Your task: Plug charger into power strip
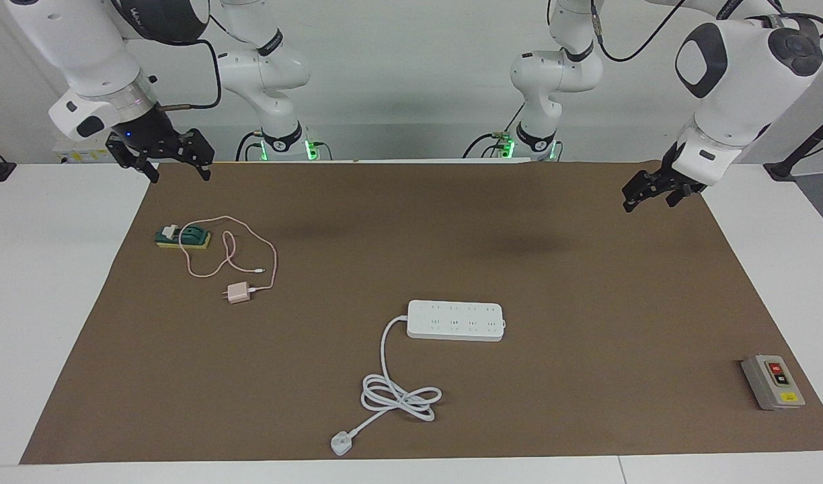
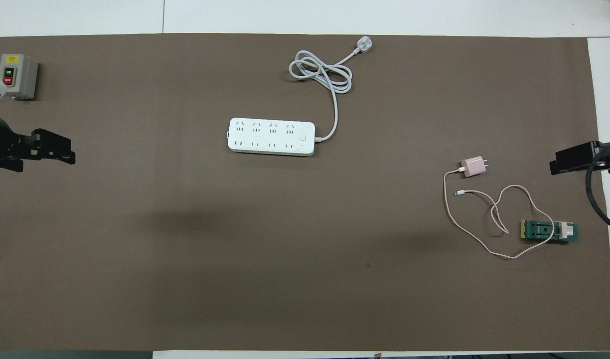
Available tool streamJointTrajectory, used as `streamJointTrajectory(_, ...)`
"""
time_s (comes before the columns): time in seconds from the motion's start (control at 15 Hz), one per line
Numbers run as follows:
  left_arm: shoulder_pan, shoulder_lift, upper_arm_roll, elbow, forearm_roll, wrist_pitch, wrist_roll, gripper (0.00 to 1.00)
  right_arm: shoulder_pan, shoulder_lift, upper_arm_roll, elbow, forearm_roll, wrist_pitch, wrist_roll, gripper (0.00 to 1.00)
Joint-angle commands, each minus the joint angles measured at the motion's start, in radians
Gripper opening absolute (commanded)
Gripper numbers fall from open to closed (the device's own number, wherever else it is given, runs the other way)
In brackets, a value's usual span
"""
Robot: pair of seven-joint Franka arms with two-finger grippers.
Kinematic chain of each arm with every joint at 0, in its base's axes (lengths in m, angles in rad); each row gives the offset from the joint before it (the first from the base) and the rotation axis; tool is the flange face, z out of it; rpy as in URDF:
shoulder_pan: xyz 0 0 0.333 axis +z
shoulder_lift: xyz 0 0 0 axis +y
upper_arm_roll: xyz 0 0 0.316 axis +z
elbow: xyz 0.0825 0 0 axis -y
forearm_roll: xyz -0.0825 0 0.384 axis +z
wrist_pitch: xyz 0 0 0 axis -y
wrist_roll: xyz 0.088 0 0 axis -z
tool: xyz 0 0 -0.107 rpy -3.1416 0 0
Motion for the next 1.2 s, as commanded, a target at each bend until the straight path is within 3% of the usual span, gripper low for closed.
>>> streamJointTrajectory(0.0,-0.011,-0.018,0.009,-0.016,-0.009,0.016,0.005,1.00,-0.002,-0.006,-0.005,-0.004,-0.011,0.002,0.007,1.00)
streamJointTrajectory(0.13,-0.013,-0.018,0.005,-0.016,-0.009,0.017,0.003,1.00,-0.004,-0.006,-0.038,-0.004,-0.010,-0.003,0.004,1.00)
streamJointTrajectory(0.73,-0.036,-0.018,0.003,-0.020,-0.009,0.019,0.003,1.00,-0.003,-0.004,-0.027,-0.004,-0.010,0.022,0.042,1.00)
streamJointTrajectory(1.13,-0.044,-0.025,0.002,-0.026,-0.009,0.014,0.014,1.00,0.007,-0.006,0.002,-0.040,-0.005,0.030,0.517,1.00)
